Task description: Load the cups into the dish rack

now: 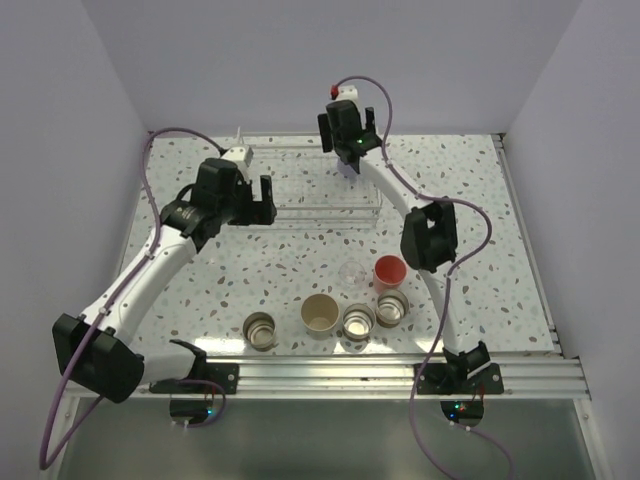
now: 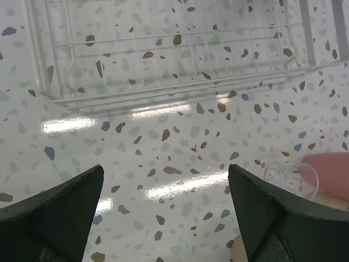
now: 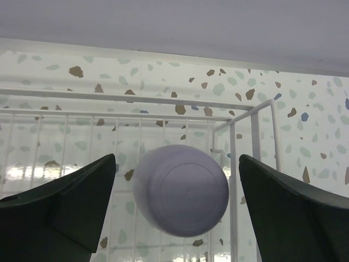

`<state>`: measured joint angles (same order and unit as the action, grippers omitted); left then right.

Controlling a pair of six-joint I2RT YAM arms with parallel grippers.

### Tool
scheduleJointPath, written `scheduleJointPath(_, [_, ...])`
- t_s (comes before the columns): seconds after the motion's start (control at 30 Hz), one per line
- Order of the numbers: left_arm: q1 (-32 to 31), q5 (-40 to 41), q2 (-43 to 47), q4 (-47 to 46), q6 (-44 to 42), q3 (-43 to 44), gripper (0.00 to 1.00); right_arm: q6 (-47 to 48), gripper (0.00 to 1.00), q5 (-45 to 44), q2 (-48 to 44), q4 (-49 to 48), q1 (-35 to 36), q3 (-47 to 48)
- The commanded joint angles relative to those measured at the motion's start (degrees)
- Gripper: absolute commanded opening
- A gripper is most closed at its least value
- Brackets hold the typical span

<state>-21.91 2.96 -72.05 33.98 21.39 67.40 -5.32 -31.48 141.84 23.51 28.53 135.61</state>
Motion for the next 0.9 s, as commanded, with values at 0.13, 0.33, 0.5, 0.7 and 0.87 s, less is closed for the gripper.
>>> scheduleJointPath(0.13, [-9.36,-7.52,-0.9,3.64,-5.92,-4.62,0.99,-7.15,0.98,8.44,-21.59,2.5,2.31,-1.22])
scheduleJointPath(0.33, [-17.28,-10.17,-0.28,4.25,-4.07,-8.77,0.98,-6.02,0.98,5.93,-41.09,7.08,3.11,-17.54])
scheduleJointPath(0.5, [-21.5,-8.06,-0.98,4.34,-1.26,-9.65,0.96,-5.22,0.98,3.71,-56.04,6.2,3.19,-36.71])
scheduleJointPath(0.7, [-26.15,-7.27,-2.3,3.99,1.46,-10.0,0.93,-5.23,0.98,2.66,-63.97,7.33,3.19,-44.64])
scheduleJointPath(0.87, [-29.06,-4.46,-1.25,5.05,4.18,-11.32,0.89,-5.23,0.98,2.13,-65.28,8.57,3.11,-45.69])
